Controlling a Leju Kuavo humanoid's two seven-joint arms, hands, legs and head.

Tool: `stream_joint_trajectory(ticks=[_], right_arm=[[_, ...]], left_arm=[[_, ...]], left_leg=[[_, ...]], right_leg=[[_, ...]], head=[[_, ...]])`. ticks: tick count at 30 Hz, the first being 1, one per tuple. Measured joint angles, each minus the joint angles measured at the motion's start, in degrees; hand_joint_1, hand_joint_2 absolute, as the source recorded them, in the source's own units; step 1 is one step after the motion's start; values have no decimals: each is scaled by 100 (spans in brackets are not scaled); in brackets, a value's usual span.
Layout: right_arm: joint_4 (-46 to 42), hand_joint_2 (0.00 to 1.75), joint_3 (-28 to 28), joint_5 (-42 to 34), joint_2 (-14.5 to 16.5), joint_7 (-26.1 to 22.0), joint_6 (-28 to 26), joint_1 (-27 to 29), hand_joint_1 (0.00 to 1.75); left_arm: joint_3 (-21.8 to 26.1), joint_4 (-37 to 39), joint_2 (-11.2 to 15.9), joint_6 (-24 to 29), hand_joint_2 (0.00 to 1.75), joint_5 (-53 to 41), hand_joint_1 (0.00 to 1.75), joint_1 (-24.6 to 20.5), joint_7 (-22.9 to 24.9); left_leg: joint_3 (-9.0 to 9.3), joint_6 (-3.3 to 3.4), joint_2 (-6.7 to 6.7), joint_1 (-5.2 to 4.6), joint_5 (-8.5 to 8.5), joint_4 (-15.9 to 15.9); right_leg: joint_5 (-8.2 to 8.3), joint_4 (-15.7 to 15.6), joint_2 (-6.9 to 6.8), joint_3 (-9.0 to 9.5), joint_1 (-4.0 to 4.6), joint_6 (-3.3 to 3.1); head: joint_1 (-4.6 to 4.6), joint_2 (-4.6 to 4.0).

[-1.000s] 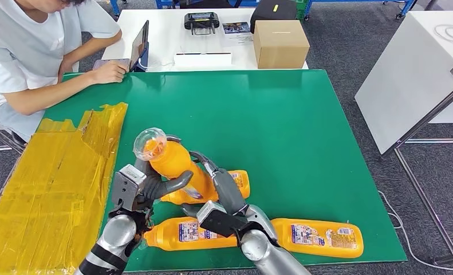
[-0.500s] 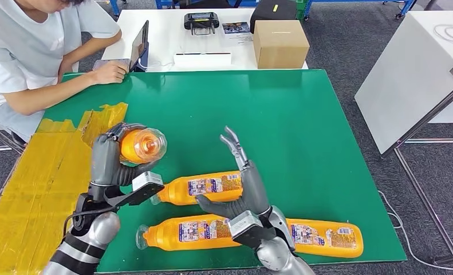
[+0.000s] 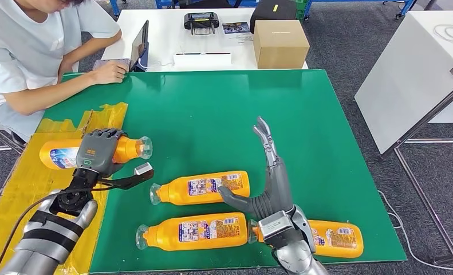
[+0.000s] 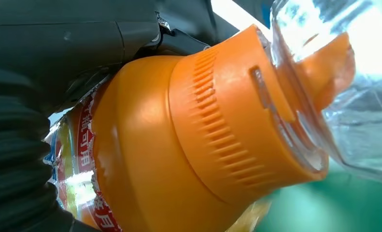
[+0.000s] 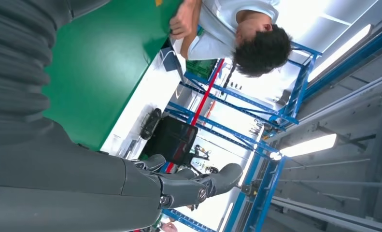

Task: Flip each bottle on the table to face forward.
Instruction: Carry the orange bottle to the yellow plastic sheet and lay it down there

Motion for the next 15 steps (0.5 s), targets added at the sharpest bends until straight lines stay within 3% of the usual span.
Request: stream_joint_trajectory(ticks=[15], right_arm=[[-6,175,-69,-57,0,31,59,-9,0]], left_arm=[[-89,2187,155,-419,175,470,175,-738,-45]], left_leg=[[-3,0,2,0,0,0]], right_leg=[[0,1,3,-2,0,1]], head=[[-1,0]])
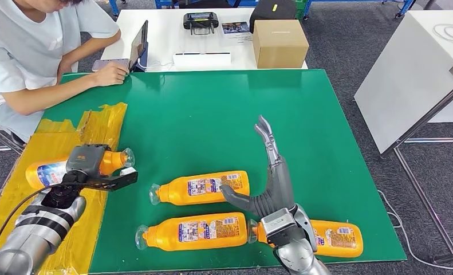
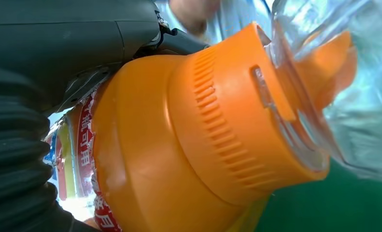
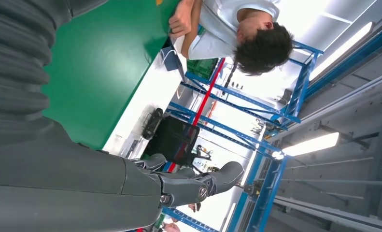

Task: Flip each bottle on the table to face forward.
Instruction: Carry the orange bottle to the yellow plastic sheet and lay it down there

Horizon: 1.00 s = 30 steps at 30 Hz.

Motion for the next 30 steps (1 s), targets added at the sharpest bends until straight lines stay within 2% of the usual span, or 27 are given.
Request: stream_joint_trajectory(ticks=[1,4,5,20,30], right_arm=[[0,175,-1,-2,0,2,0,-2,0],[2,175,-3,-3,0,10,4,-16,0],[2,175,-4,-3,0,15,8,-21,0],[56,175,-17,63,0,83,41,-33,0],[101,175,-43,137,0,91,3,-24,0]], left_arm=[[3,92,1,-2,175,37,149,-25,-22],[33,297,0,21,175,200,18,-95,-102],[45,350,-2,46,175,256,0,-108,-116],[158,564,-115,202,175,671,0,-95,-256],[324,171,-128,443,175,1074,0,146,-479]], left_leg=[[0,0,-1,0,0,0],[3,0,-3,0,0,-1],[4,0,-2,0,0,-1],[26,0,-9,0,0,-1],[26,0,-8,-1,0,-1]], right_leg=[[0,0,0,1,0,0],[0,0,-1,4,-1,0],[0,0,-1,5,-1,0],[0,0,-2,29,-1,0],[-1,0,-2,28,-1,0]], head=[[0,0],[-1,0],[-1,0],[-1,0],[-1,0]])
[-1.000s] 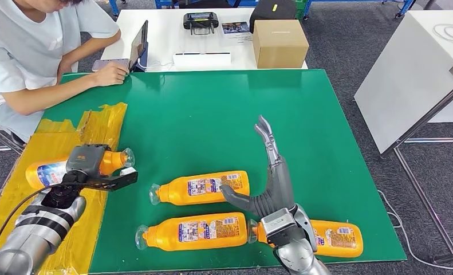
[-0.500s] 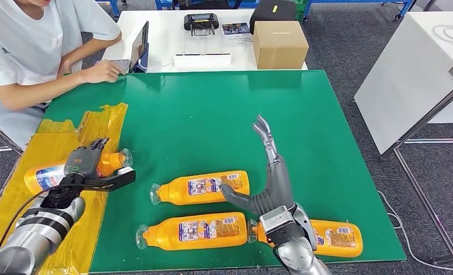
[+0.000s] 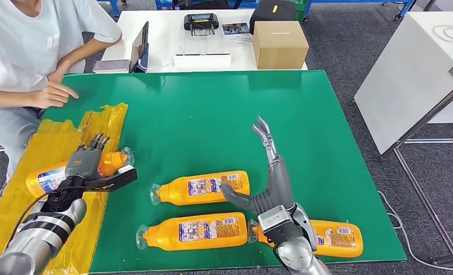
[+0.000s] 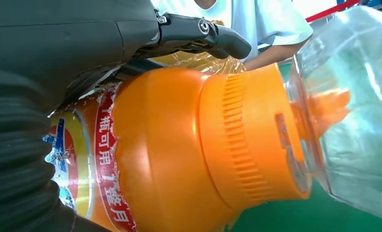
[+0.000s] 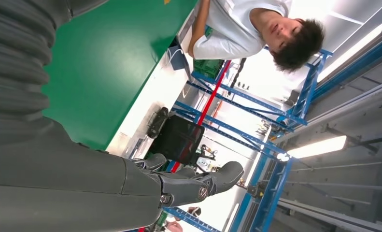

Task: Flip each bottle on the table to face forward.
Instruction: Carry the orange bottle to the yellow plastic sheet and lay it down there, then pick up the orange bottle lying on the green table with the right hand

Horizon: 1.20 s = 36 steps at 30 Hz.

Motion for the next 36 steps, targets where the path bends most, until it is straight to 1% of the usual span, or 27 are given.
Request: stream_joint_trajectory(ticks=[3,5,8,12,18,23,28,31,34,36], right_arm=[[4,175,0,12,-1,3,-2,1,0],[4,175,-1,61,-3,21,-5,8,0],[4,175,-2,185,-20,47,-31,47,0],[4,175,-11,308,-55,70,-67,118,0],[4,175,-43,431,-99,111,-73,179,0],[4,175,-46,804,-172,259,-63,249,0],[4,175,-47,1080,-297,348,-55,367,0],[4,175,-48,1109,-348,357,-56,407,0],[4,175,-49,1130,-380,379,-56,418,0],[4,175,-52,1170,-398,406,-55,436,0]], left_arm=[[14,-75,-2,55,175,56,0,54,-37],[55,-196,-5,190,175,147,0,144,-94],[143,-524,-26,424,175,238,0,360,-133],[245,-1015,-62,590,175,256,0,649,-135],[404,-1473,-129,929,175,256,0,911,-211],[560,-1790,-212,1306,175,108,0,1124,-164],[730,-1884,-230,1535,175,-594,0,1270,241],[813,-1879,-230,1567,175,-757,0,1313,341],[862,-1879,-234,1591,175,-678,0,1330,278],[896,-1894,-257,1610,175,-343,0,1357,35]], left_leg=[[0,0,0,0,0,0],[0,0,1,0,0,0],[-2,0,1,0,0,0],[-9,0,4,0,-1,0],[-14,0,5,0,-1,0],[-15,0,5,0,-2,0],[-19,0,5,0,-2,0],[-19,0,5,0,-2,0],[-19,0,5,0,-2,0],[-19,0,5,0,-2,0]], right_leg=[[0,0,0,0,0,0],[0,0,0,-2,0,0],[0,-1,0,-4,0,0],[0,-1,1,-11,0,0],[0,-1,1,-16,0,0],[0,-1,1,-17,0,0],[-1,-1,1,-20,0,0],[-1,-1,1,-21,0,0],[-1,-1,1,-21,0,0],[0,-1,1,-21,0,0]], head=[[0,0],[0,0],[1,0],[1,0],[1,0],[0,0],[0,0],[0,0],[0,0],[0,0]])
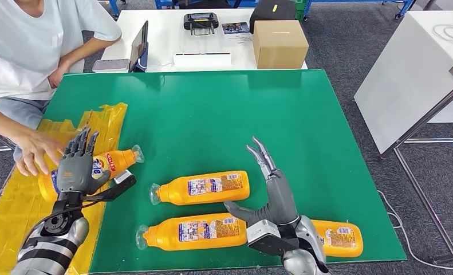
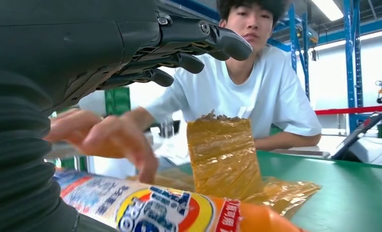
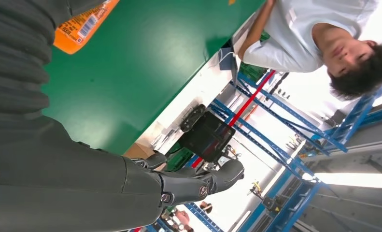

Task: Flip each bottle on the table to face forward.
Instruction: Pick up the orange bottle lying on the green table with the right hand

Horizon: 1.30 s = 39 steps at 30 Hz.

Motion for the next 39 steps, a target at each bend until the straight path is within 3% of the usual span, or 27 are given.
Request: stream_joint_trajectory(ticks=[3,6,8,16,21,28,39], right_arm=[[-3,175,-3,273,-70,113,46,50,0],[-15,175,-1,836,-278,352,162,123,0],[-23,175,0,1062,-434,443,207,182,0],[-68,175,11,1699,-889,837,458,316,0],[-208,175,-84,1911,-1472,1095,468,688,0],[-575,175,-449,1920,-2181,1424,399,1188,0],[-770,175,-613,1920,-2448,1450,401,1344,0]], left_arm=[[88,-213,-106,-76,175,1242,0,165,-770],[198,-792,-316,-519,175,2942,0,486,-1684],[250,-1195,-441,-744,175,3496,0,698,-1950],[419,-1964,-704,-1326,175,4356,0,1049,-2331],[429,-2381,-895,-1770,175,4858,0,1314,-2479],[428,-2689,-1031,-1870,175,5007,0,1473,-2523],[428,-2761,-1102,-1876,175,5022,0,1537,-2523]], left_leg=[[-1,0,1,-1,0,0],[-6,1,-1,-4,-2,1],[-11,3,-1,-5,-3,1],[-7,3,-6,-4,-4,1],[-15,4,-10,-8,-5,2],[-20,7,-18,-14,-7,2],[-14,6,-17,-11,-6,2]], right_leg=[[0,-1,0,-1,-1,0],[-1,-3,0,-5,-5,1],[-1,-4,0,-8,-7,1],[-1,-5,-2,-8,-3,1],[-1,-5,-3,-10,-10,2],[-1,-7,-2,-16,-16,3],[-1,-6,-1,-13,-13,3]], head=[[-1,0],[0,0],[2,0],[-2,0],[-2,0],[-2,0],[-3,0]])
